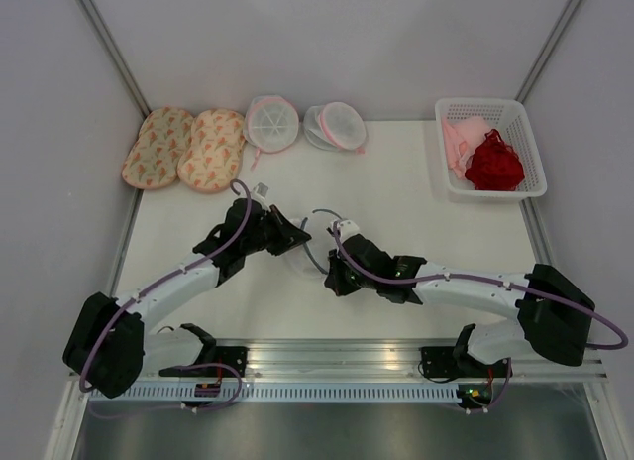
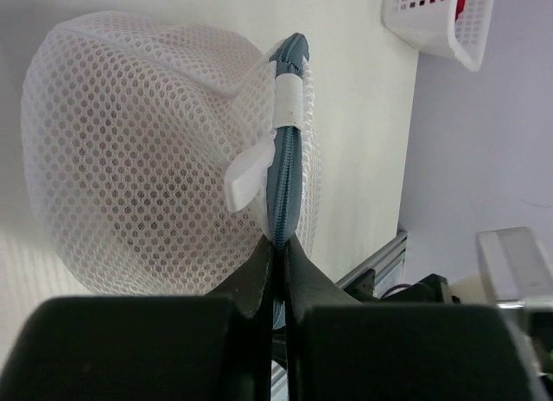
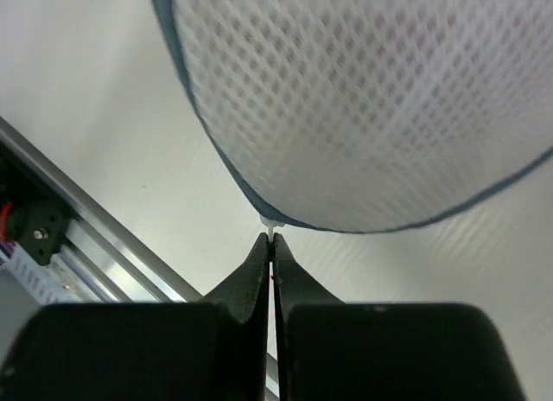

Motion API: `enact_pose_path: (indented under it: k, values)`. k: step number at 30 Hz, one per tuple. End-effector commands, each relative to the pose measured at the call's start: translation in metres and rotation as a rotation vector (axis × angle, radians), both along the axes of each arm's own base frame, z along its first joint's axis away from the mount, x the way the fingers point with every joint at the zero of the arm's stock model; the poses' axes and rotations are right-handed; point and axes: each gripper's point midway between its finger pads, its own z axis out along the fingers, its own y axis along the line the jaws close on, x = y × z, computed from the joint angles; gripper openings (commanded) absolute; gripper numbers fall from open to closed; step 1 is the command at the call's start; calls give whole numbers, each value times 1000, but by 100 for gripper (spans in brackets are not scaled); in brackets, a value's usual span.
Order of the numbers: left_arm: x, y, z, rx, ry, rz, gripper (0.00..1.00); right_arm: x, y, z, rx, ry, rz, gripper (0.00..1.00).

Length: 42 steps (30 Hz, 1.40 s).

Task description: Unzip the laundry bag and remove the bra

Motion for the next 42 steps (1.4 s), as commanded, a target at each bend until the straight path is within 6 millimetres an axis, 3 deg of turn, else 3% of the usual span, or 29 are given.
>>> enact_pose_path:
  k: [1, 7, 10, 14, 15, 17, 18, 19, 20, 21, 22, 24, 25, 26, 28, 29, 31, 32, 34, 35, 37, 38, 42]
  values:
    - [22, 8, 15, 22, -91, 6, 2, -14, -18, -27, -126, 73, 23, 1]
    - [22, 1, 7, 62, -99, -129, 2, 25, -80, -39, -321, -15, -271, 0]
    - [13, -15, 5, 74, -100, -316, 2, 50, -108, -40, -391, -62, -393, 0]
    - [9, -40, 14, 21, -158, -569, 2, 75, -114, -34, -391, -110, -427, 1]
    - [11, -45, 4, 15, -136, -612, 2, 78, -113, -34, -389, -110, -426, 0]
    - [23, -52, 11, 1, -156, -645, 2, 86, -110, -28, -364, -125, -419, 0]
    - [28, -55, 2, -4, -135, -657, 2, 87, -109, -25, -353, -129, -417, 0]
    - [37, -58, 7, -4, -154, -651, 6, 89, -107, -22, -347, -136, -414, 0]
    - [44, -59, 4, 9, -149, -629, 16, 89, -105, -17, -335, -144, -407, 0]
    - [48, -59, 1, 22, -142, -610, 48, 89, -104, -13, -322, -148, -402, 0]
    - [53, -58, -2, 33, -131, -584, 60, 88, -99, -11, -296, -144, -384, 0]
    - [67, -47, -13, 117, -111, -476, 73, 85, -94, -4, -257, -150, -356, 0]
    - [71, -40, -8, 155, -124, -425, 73, 82, -88, -3, -229, -141, -333, 1]
    - [80, -20, -22, 259, -83, -300, 73, 80, -86, 2, -207, -145, -317, 0]
    - [86, 4, -22, 340, -65, -154, 73, 77, -77, 7, -158, -150, -279, 0]
    - [86, 25, -16, 400, -83, -48, 74, 71, -66, 14, -101, -137, -227, 0]
    - [73, 46, -22, 422, -48, 49, 74, 65, -51, 22, -25, -145, -155, 0]
    - [67, 51, -1, 387, -91, 84, 74, 56, -39, 29, 38, -131, -86, 0]
    - [50, 61, -5, 363, -64, 129, 74, 46, -24, 38, 104, -119, -6, 0]
    - [42, 64, 8, 329, -86, 148, 75, 40, -12, 42, 151, -106, 53, 0]
    - [23, 63, 2, 257, -38, 155, 80, 38, -1, 49, 192, -103, 100, 1]
    - [16, 58, 10, 205, -45, 143, 80, 33, 5, 44, 205, -72, 135, 0]
    - [-13, 23, 2, 14, 34, 16, 82, 31, 22, 42, 239, -48, 186, 0]
